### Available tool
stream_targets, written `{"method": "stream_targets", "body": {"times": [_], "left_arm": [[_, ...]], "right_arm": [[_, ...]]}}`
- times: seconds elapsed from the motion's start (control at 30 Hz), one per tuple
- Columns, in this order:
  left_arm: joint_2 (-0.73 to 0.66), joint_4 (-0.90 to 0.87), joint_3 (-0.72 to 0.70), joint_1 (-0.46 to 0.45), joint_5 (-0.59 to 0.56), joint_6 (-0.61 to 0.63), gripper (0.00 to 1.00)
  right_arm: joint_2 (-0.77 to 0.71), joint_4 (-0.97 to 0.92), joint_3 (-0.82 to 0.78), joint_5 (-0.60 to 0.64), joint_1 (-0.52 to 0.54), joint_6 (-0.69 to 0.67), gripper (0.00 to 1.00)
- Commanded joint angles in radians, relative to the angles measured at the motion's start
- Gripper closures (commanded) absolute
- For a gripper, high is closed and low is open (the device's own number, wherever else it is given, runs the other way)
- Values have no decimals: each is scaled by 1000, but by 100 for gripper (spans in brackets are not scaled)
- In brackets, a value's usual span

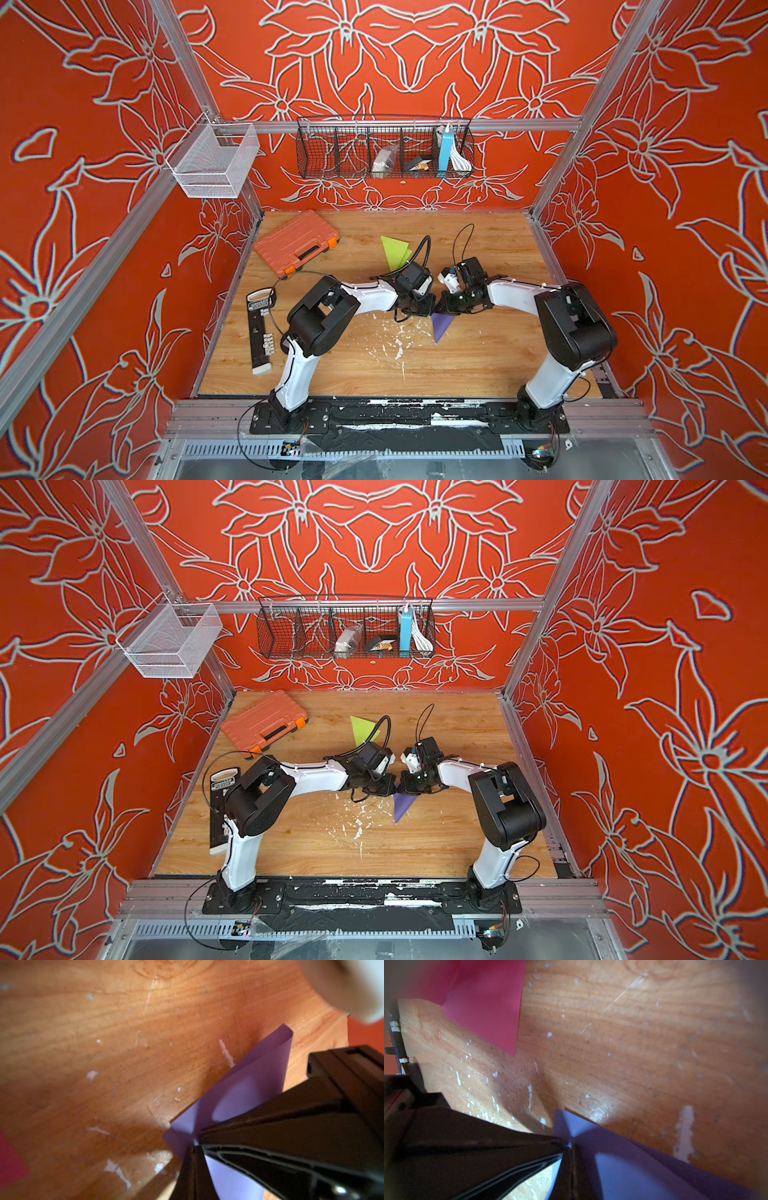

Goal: Fold the square paper diagonally
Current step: Fold the paper at the center of the board, then pick up the paper from the center of the board.

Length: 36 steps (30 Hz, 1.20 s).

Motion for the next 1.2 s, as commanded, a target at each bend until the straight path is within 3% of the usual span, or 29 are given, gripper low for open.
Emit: {"method": "stream_targets", "body": {"times": [0.0, 0.53, 0.7, 0.83, 0.93, 1.03, 1.17], "left_arm": [[47, -1, 18, -2, 4, 14, 100], [68, -10, 8, -1, -15, 33, 100], [67, -9, 3, -1, -14, 37, 100], [59, -7, -2, -2, -14, 38, 100], [55, -3, -6, -3, -14, 36, 100], [57, -2, -6, -5, -14, 36, 100], [58, -3, -3, -7, -14, 36, 100]], "right_arm": [[0, -12, -5, 30, 8, 5, 100], [-119, -45, -9, 109, -68, 62, 100], [-202, -113, -42, 189, -80, 86, 100], [-284, -145, -94, 206, -93, 139, 72], [-331, -150, -127, 186, -96, 177, 43], [-366, -141, -155, 188, -95, 215, 34], [-352, -103, -167, 167, -95, 246, 29]]}}
